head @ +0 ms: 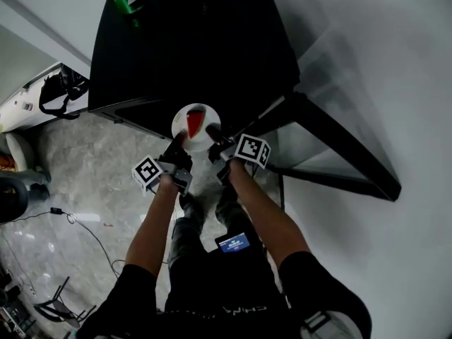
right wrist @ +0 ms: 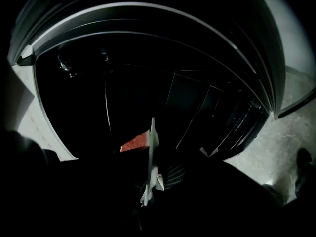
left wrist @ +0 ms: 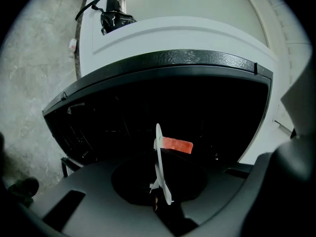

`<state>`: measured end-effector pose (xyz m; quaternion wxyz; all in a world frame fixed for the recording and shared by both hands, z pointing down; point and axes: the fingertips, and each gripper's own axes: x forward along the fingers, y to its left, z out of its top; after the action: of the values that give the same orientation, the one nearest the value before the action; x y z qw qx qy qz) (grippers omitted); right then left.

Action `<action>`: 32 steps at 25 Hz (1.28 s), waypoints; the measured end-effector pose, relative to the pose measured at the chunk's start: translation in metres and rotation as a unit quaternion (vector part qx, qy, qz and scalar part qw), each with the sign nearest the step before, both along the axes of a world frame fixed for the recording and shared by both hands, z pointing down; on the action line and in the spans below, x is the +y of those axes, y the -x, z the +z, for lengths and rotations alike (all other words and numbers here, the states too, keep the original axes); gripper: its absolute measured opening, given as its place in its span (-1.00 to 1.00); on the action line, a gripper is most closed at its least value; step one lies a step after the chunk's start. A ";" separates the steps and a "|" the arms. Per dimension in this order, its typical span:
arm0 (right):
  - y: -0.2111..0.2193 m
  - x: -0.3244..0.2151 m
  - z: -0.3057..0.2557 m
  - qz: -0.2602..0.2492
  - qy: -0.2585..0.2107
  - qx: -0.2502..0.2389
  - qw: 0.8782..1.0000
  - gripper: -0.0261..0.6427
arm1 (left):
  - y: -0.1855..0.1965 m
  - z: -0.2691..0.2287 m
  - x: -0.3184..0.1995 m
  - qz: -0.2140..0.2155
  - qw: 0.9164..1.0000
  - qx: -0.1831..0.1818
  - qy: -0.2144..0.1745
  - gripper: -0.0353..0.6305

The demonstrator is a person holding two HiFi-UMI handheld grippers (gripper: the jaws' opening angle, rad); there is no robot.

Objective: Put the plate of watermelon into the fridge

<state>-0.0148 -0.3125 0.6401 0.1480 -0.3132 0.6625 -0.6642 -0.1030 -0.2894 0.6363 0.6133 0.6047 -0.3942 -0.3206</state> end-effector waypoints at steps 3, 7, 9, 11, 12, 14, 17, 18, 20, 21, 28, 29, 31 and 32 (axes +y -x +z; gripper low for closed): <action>0.001 -0.014 0.012 0.009 -0.003 0.000 1.000 -0.83 | 0.002 0.012 -0.014 -0.010 1.000 -0.002 -0.003 -0.78; 0.002 -0.030 0.026 0.023 -0.006 0.002 1.000 -0.83 | 0.004 0.025 -0.029 -0.026 1.000 -0.002 -0.006 -0.78; 0.003 -0.036 0.032 0.030 -0.007 0.008 0.999 -0.83 | 0.005 0.032 -0.034 -0.036 0.999 -0.005 -0.003 -0.78; 0.003 -0.040 0.038 0.037 -0.010 0.014 0.999 -0.83 | 0.006 0.038 -0.038 -0.045 0.999 -0.003 0.001 -0.78; 0.003 -0.042 0.040 0.040 -0.011 0.016 0.999 -0.83 | 0.007 0.041 -0.040 -0.050 0.999 -0.002 0.003 -0.78; 0.003 -0.046 0.043 0.046 -0.016 0.020 0.999 -0.83 | 0.009 0.047 -0.044 -0.056 0.998 -0.011 0.008 -0.79; 0.003 -0.052 0.049 0.054 -0.020 0.026 0.998 -0.83 | 0.011 0.055 -0.049 -0.068 0.997 -0.027 0.018 -0.80; 0.003 -0.054 0.051 0.056 -0.020 0.028 0.998 -0.83 | 0.010 0.056 -0.051 -0.071 0.997 -0.031 0.019 -0.80; 0.002 -0.056 0.054 0.058 -0.021 0.033 0.998 -0.83 | 0.011 0.059 -0.053 -0.076 0.996 -0.037 0.023 -0.80; 0.003 -0.057 0.055 0.057 -0.023 0.035 0.997 -0.83 | 0.011 0.061 -0.054 -0.077 0.996 -0.040 0.026 -0.80; 0.003 -0.057 0.062 0.051 -0.026 0.054 0.997 -0.82 | 0.014 0.068 -0.061 -0.081 0.995 -0.044 0.038 -0.81; 0.003 -0.057 0.062 0.048 -0.028 0.056 0.997 -0.82 | 0.015 0.069 -0.062 -0.083 0.995 -0.045 0.040 -0.81; 0.003 -0.056 0.062 0.043 -0.034 0.057 0.997 -0.82 | 0.017 0.068 -0.064 -0.089 0.995 -0.040 0.036 -0.81; 0.004 -0.056 0.061 0.041 -0.036 0.056 0.997 -0.82 | 0.019 0.068 -0.064 -0.092 0.994 -0.038 0.035 -0.81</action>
<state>-0.0183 -0.3681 0.7014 0.1489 -0.3708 0.6799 -0.6149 -0.1220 -0.3539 0.7043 0.5862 0.5560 -0.4822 -0.3387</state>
